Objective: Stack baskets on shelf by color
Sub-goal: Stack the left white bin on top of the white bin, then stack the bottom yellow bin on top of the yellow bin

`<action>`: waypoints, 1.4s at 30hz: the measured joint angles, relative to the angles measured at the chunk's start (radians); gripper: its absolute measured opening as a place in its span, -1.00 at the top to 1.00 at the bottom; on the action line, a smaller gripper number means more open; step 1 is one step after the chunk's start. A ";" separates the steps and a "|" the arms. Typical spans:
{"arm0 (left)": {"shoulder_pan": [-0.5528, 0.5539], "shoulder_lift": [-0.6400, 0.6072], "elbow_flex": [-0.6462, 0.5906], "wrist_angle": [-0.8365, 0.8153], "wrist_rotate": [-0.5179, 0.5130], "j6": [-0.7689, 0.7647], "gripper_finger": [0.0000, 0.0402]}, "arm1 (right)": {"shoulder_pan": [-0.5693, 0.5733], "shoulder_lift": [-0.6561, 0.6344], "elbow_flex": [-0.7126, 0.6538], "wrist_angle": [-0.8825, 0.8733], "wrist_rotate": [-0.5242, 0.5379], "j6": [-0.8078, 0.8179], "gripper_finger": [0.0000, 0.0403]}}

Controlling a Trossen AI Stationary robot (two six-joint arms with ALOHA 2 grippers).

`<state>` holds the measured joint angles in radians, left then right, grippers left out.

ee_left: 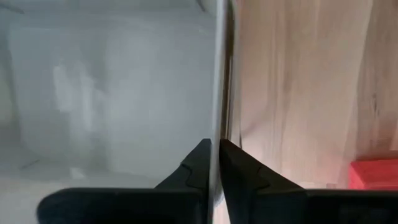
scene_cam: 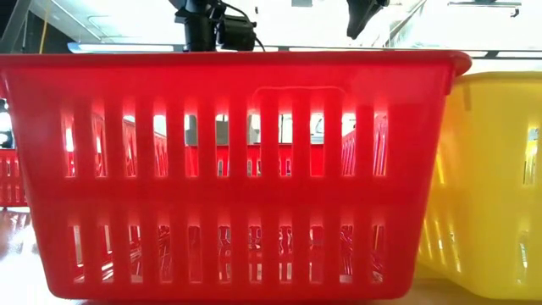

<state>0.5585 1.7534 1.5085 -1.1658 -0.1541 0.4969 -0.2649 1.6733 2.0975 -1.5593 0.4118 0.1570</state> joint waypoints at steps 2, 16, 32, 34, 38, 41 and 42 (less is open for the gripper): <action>-0.002 0.000 0.000 0.003 0.010 0.001 0.84 | 0.000 0.000 0.000 0.000 0.000 0.000 0.42; -0.025 -0.001 0.070 -0.028 0.035 -0.010 0.33 | 0.000 0.000 0.000 0.000 0.000 0.003 0.42; -0.045 -0.018 0.347 -0.126 0.011 -0.079 0.27 | 0.002 0.000 0.000 0.000 -0.021 0.105 0.42; -0.054 -0.039 0.353 -0.126 0.012 -0.081 0.26 | 0.002 0.000 0.000 -0.001 -0.039 0.116 0.42; -0.066 -0.082 0.353 -0.139 0.037 -0.120 0.26 | 0.005 0.000 0.000 -0.004 -0.050 0.142 0.42; -0.070 -0.117 0.353 -0.141 0.093 -0.148 0.26 | 0.012 0.000 0.000 -0.005 -0.053 0.160 0.42; -0.070 -0.126 0.353 -0.141 0.112 -0.155 0.26 | 0.015 0.000 0.000 -0.007 -0.053 0.160 0.42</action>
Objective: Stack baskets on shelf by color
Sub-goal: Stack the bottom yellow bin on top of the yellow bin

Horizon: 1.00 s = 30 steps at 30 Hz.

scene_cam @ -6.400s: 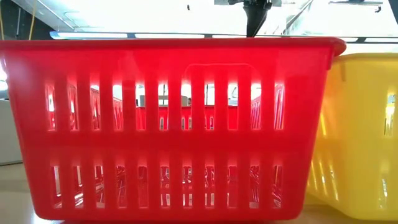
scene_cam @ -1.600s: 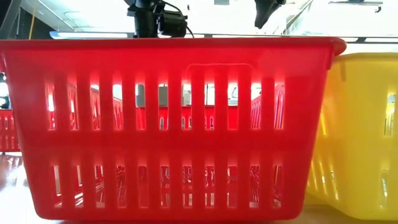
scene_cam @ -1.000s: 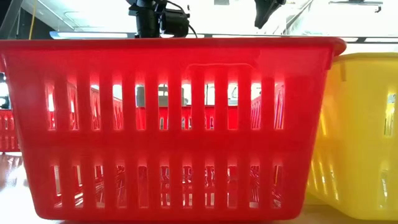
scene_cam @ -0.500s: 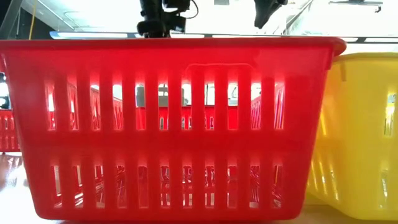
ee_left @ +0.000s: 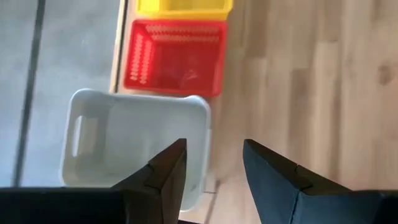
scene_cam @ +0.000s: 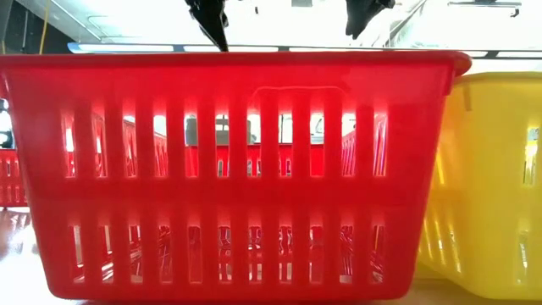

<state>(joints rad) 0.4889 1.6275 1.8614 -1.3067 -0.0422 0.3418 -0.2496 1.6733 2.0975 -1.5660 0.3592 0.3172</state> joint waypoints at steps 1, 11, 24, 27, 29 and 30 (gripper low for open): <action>0.000 -0.008 0.000 0.000 0.010 -0.006 0.27 | 0.004 0.000 0.000 -0.001 0.000 0.000 0.42; -0.006 -0.042 -0.004 -0.025 0.024 -0.059 0.29 | 0.047 0.000 0.000 -0.001 0.000 0.043 0.42; -0.048 -0.162 -0.282 0.122 0.057 -0.156 0.32 | 0.125 0.002 0.000 -0.005 -0.035 0.091 0.42; -0.072 -0.176 -0.301 0.127 0.057 -0.183 0.33 | 0.137 0.002 0.000 -0.005 -0.037 0.105 0.42; -0.094 -0.184 -0.313 0.139 0.057 -0.202 0.33 | 0.147 0.002 0.000 -0.005 -0.045 0.105 0.42; -0.105 -0.190 -0.322 0.144 0.057 -0.209 0.33 | 0.152 0.002 0.000 -0.005 -0.049 0.105 0.42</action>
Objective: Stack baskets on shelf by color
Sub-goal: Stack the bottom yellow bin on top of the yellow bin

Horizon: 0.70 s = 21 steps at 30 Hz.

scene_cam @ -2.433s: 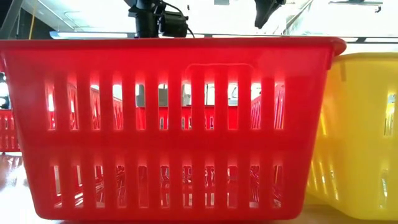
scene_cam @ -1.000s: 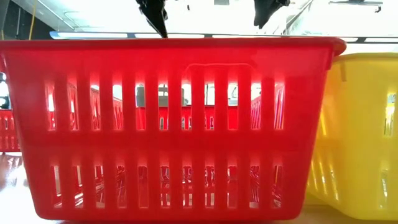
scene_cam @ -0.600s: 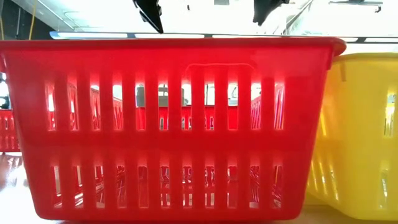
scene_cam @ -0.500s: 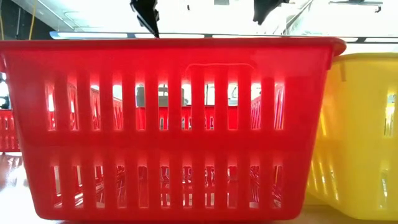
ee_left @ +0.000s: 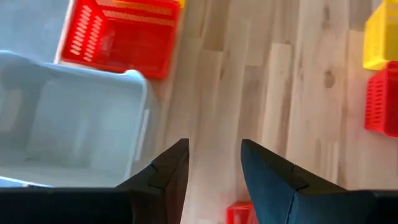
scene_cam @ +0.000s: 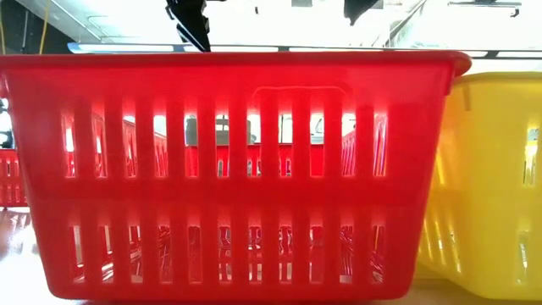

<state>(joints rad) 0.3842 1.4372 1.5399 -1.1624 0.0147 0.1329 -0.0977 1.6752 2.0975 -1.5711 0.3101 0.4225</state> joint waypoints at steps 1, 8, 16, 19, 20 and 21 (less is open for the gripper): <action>-0.010 -0.008 -0.010 0.005 0.000 -0.007 0.33 | 0.004 0.000 0.000 0.000 -0.006 0.000 0.42; -0.091 -0.074 -0.090 0.018 -0.011 -0.106 0.33 | 0.063 0.000 0.000 0.000 -0.088 0.006 0.42; -0.222 -0.181 -0.179 0.011 -0.094 -0.313 0.33 | 0.175 0.000 -0.096 0.000 -0.183 -0.001 0.42; -0.277 -0.211 -0.186 -0.001 -0.114 -0.386 0.33 | 0.228 0.000 -0.160 0.000 -0.191 0.015 0.42; -0.296 -0.219 -0.186 -0.002 -0.118 -0.404 0.33 | 0.246 0.000 -0.180 0.000 -0.193 0.020 0.42; -0.314 -0.226 -0.186 -0.002 -0.125 -0.421 0.33 | 0.263 0.000 -0.201 0.000 -0.197 0.023 0.42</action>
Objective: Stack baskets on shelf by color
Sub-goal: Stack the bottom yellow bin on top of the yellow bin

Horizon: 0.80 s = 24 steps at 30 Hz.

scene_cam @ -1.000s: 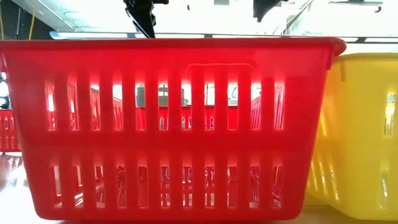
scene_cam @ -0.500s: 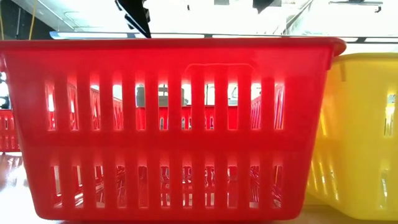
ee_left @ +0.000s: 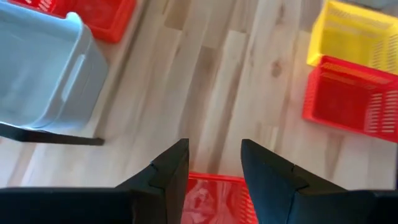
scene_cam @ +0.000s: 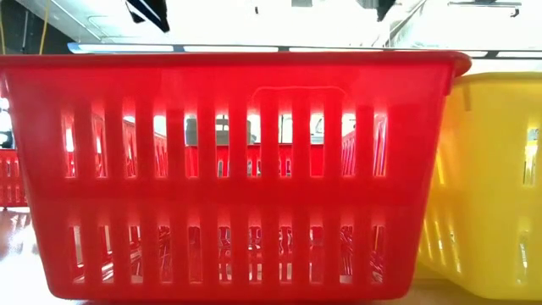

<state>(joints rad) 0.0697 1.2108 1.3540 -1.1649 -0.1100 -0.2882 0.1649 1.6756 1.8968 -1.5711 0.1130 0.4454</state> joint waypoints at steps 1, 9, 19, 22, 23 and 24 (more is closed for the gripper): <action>-0.018 -0.005 0.000 0.000 -0.013 -0.017 0.33 | 0.015 0.000 -0.020 0.001 -0.008 0.000 0.42; -0.157 -0.015 0.000 -0.035 -0.092 -0.165 0.33 | 0.138 0.000 -0.144 0.046 -0.091 0.079 0.42; -0.245 -0.014 0.000 -0.052 -0.140 -0.276 0.33 | 0.327 0.000 -0.245 0.433 -0.192 0.079 0.42; -0.257 -0.014 0.000 -0.052 -0.140 -0.295 0.33 | 0.368 0.000 -0.284 0.526 -0.192 0.079 0.42; -0.262 -0.014 0.000 -0.052 -0.140 -0.302 0.33 | 0.380 0.000 -0.302 0.569 -0.190 0.079 0.42; -0.264 -0.014 0.000 -0.052 -0.140 -0.308 0.33 | 0.392 0.000 -0.322 0.611 -0.186 0.079 0.42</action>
<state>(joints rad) -0.1947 1.1969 1.3540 -1.2167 -0.2497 -0.5962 0.5574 1.6752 1.5749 -0.9597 -0.0728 0.5241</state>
